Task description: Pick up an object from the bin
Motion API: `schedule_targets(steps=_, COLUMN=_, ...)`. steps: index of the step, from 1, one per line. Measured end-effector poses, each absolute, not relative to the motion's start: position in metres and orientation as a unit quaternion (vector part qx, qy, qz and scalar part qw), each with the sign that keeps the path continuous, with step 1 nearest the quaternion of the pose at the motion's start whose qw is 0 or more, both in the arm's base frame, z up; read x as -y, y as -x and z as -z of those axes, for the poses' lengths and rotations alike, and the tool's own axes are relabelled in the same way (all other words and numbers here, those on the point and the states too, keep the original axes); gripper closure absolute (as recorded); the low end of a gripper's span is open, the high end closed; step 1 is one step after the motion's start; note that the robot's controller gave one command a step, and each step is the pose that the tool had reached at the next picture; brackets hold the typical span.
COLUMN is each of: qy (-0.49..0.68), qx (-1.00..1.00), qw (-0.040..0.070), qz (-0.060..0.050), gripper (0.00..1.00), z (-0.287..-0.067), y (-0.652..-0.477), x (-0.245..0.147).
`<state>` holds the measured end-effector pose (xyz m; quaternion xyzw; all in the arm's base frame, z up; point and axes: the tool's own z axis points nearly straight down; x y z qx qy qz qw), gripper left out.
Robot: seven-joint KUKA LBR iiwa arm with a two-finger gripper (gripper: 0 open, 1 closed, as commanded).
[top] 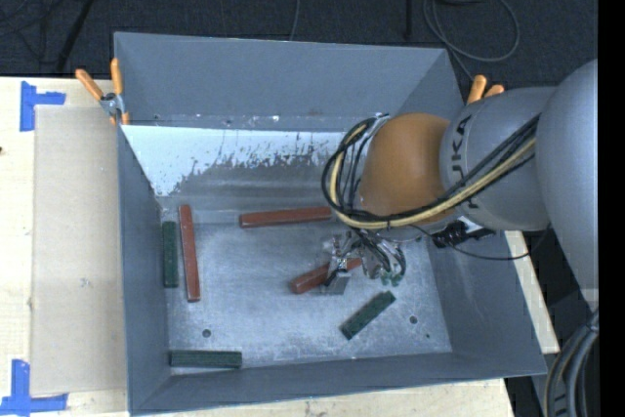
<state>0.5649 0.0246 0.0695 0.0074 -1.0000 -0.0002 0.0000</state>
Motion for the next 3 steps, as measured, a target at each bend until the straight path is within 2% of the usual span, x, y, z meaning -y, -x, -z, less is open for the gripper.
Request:
schedule_targets(steps=1, qy=-0.007, qx=1.0, qw=0.0, qz=0.0, gripper=0.0, z=-0.069, y=-0.565, x=-0.025)
schedule_targets(steps=2, qy=-0.006, qx=1.0, qw=0.0, qz=0.0, gripper=1.0, z=-0.07, y=-0.565, x=-0.025)
schedule_targets(steps=3, qy=-0.135, qx=0.991, qw=-0.002, qz=0.0, gripper=1.0, z=-0.205, y=-0.51, x=-0.04)
